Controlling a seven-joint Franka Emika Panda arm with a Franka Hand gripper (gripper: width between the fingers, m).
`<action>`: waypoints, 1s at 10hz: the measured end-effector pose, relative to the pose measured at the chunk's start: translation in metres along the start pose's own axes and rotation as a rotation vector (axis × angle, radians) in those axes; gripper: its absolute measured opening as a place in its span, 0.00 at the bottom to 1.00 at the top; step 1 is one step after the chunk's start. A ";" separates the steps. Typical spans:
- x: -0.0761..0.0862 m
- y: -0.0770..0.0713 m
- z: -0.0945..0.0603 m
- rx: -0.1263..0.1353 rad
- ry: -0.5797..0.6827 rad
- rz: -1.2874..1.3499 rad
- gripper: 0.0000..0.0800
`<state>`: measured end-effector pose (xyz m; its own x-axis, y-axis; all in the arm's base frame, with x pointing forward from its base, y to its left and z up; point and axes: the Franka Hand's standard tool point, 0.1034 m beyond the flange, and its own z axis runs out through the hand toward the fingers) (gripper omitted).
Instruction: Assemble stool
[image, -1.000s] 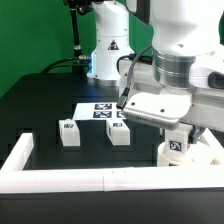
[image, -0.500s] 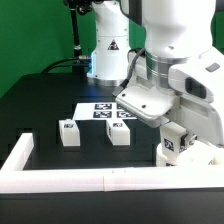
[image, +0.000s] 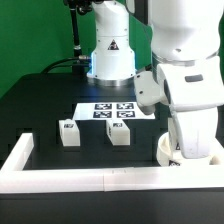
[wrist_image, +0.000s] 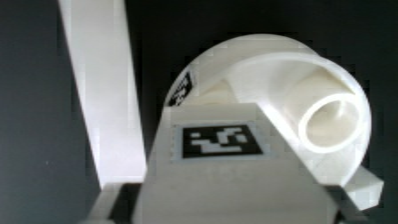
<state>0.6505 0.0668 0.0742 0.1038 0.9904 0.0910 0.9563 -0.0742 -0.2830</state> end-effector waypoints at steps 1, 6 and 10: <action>0.000 0.000 0.000 -0.001 0.000 0.082 0.42; 0.001 -0.001 0.005 0.003 0.129 0.604 0.42; 0.008 0.002 0.005 0.194 0.167 0.975 0.42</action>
Offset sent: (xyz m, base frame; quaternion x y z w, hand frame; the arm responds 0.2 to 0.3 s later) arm -0.0272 -0.0083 -0.0140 -0.0108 0.1184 0.2318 0.9655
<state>0.6515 0.0752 0.0697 0.8681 0.4777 -0.1348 0.3743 -0.8083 -0.4545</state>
